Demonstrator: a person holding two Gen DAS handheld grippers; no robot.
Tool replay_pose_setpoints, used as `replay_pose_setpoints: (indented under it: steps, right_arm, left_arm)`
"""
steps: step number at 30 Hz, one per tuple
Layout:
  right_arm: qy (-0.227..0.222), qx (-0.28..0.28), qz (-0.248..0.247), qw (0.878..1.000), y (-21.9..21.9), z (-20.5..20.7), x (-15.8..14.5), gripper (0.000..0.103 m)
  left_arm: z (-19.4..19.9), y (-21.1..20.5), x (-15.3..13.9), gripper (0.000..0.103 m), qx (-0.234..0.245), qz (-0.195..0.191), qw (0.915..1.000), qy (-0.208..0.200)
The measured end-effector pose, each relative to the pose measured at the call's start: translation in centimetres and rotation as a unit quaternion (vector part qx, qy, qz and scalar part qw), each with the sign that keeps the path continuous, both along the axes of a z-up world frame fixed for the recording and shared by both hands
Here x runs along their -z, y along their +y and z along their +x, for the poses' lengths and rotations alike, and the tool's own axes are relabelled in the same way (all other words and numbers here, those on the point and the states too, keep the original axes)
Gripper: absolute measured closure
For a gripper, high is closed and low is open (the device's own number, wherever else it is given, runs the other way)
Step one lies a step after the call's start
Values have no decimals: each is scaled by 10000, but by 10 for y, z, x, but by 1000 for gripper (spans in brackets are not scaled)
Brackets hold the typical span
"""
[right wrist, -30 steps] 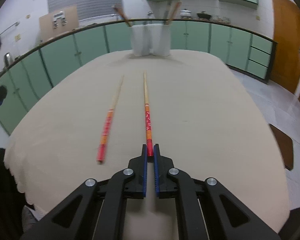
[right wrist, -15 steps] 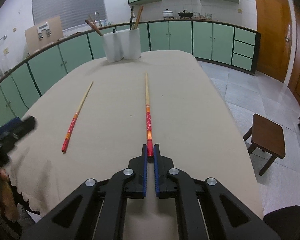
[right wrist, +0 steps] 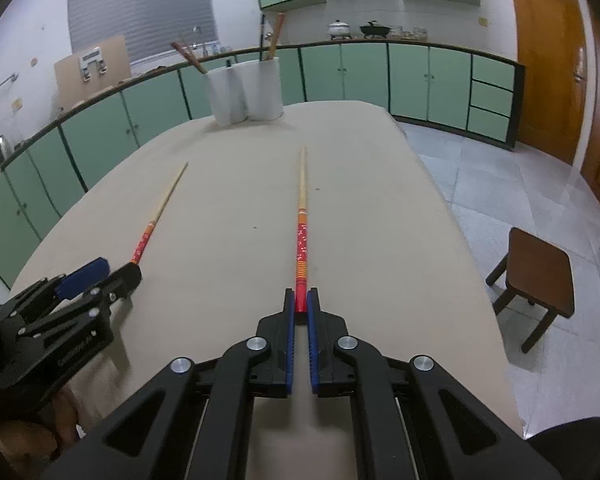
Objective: Organize utensils
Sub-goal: 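Grasp a red-patterned chopstick with the right tool while the left grasps the other, then lift both red-patterned chopsticks and carry them to the white holder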
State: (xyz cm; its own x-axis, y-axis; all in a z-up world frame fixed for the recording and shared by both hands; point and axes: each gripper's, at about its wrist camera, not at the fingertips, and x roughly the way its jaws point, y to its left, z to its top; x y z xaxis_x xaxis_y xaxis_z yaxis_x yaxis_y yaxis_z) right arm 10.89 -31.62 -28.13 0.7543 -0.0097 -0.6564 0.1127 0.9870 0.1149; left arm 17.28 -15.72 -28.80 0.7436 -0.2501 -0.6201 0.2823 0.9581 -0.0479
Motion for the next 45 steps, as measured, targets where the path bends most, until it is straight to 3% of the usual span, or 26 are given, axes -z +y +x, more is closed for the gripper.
replay_pose_setpoints:
  steps: [1, 3, 11, 14, 18, 20, 21, 22, 23, 28, 39, 45]
  right_arm:
    - [-7, -50, -25, 10000, 3, 1, 0, 97]
    - [-10, -126, -56, 9999, 8, 4, -1, 97]
    - [-30, -483, -75, 9988, 36, 13, -4, 97]
    - [57, -519, -91, 9986, 41, 15, 3, 97]
    - [63, -512, -74, 9986, 41, 12, 2, 93]
    - [61, -498, -80, 9987, 41, 11, 3, 92]
    - [62, -494, -108, 9987, 42, 11, 3, 92]
    - [67, -490, -125, 9987, 42, 12, 3, 93]
    - [86, -494, -137, 9986, 43, 13, 2, 93]
    - [161, -473, -26, 9988, 41, 11, -6, 97]
    - [-246, -608, 49, 9978, 40, -16, -93, 97]
    - [-512, -787, -24, 9956, 39, -16, -149, 97]
  left_arm:
    - [1, 1, 0, 87, -20, -9, 10000, 1]
    - [2, 6, -1, 98, -112, -18, 9999, -27]
    - [-4, 40, -4, 98, -473, 14, 9989, -45]
    - [-4, 43, -2, 94, -476, 134, 9988, 0]
    - [-8, 46, -4, 66, -436, 212, 9988, -2]
    - [-10, 46, -2, 66, -371, 254, 9990, 13]
    - [-10, 45, -1, 74, -347, 260, 9991, 18]
    - [-9, 45, -2, 90, -291, 216, 9993, 45]
    - [-9, 44, -3, 95, -240, 208, 9995, 76]
    - [-8, 45, -15, 98, -153, 140, 9996, 215]
    - [-28, 73, -88, 98, -138, -210, 9995, 175]
    - [-33, 85, -134, 98, -106, -296, 9994, -130]
